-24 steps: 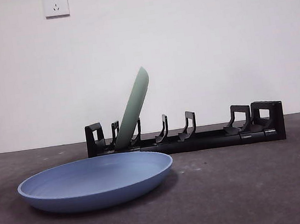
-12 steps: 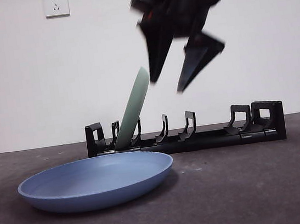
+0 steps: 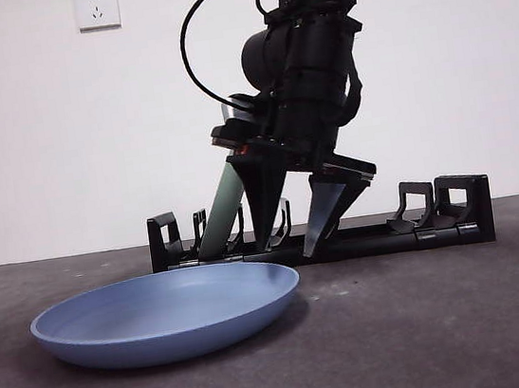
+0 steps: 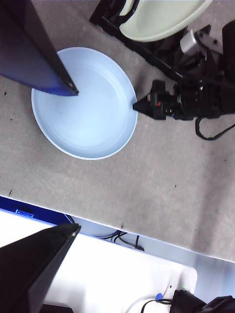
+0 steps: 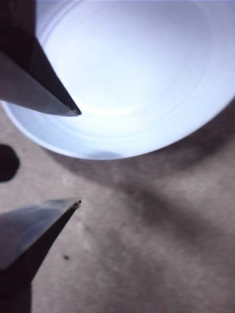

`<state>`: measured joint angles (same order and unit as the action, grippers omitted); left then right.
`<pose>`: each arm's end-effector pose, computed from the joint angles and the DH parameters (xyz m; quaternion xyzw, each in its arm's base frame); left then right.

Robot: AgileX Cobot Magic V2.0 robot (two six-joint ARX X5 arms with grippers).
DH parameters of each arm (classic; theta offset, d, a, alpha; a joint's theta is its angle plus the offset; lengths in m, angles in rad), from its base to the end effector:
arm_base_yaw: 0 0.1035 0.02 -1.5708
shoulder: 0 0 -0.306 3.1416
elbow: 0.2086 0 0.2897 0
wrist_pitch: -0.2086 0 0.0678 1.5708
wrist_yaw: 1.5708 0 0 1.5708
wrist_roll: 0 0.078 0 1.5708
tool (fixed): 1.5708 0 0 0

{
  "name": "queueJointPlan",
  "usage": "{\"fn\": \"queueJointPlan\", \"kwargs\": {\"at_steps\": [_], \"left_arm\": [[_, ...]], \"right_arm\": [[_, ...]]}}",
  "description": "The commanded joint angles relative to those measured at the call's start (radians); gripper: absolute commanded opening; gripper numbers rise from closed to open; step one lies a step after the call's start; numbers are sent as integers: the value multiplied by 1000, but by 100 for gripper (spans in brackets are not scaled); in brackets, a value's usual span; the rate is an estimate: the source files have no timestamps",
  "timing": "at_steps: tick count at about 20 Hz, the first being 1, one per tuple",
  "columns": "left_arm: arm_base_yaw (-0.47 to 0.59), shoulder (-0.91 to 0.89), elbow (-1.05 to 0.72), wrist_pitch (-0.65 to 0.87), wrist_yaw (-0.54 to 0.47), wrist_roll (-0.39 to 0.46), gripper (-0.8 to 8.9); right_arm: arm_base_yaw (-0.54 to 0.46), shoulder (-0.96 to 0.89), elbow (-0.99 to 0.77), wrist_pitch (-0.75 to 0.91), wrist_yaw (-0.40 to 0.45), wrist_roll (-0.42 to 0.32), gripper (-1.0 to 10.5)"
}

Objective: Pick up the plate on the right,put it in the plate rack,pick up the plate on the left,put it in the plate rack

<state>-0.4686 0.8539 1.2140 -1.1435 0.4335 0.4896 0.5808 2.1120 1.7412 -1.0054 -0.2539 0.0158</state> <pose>0.1291 -0.1021 0.3924 0.2081 0.2727 -0.4834 0.8054 0.3999 0.2859 0.1784 -0.0978 0.6291 0.3081 0.7070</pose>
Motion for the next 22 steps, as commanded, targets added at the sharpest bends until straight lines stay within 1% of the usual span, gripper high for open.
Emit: {"fn": "queueJointPlan", "kwargs": {"at_steps": [1, 5, 17, 21, 22], "left_arm": [[-11, 6, -1, 6, -8, 12, 442], [-35, 13, -1, 7, -16, 13, 442], [-50, 15, -1, 8, -16, 12, 442], [-50, 14, -1, 7, -16, 12, 442], [-51, 14, -1, 7, -16, 12, 442]], "right_arm": [[3, 19, -7, 29, 1, 33, 282], [3, 20, -7, 66, 0, 57, 282], [5, 51, -8, 61, -11, 63, 279], [22, 65, -13, 71, -13, 63, 279], [27, 65, -14, 77, -11, 64, 260]]}}
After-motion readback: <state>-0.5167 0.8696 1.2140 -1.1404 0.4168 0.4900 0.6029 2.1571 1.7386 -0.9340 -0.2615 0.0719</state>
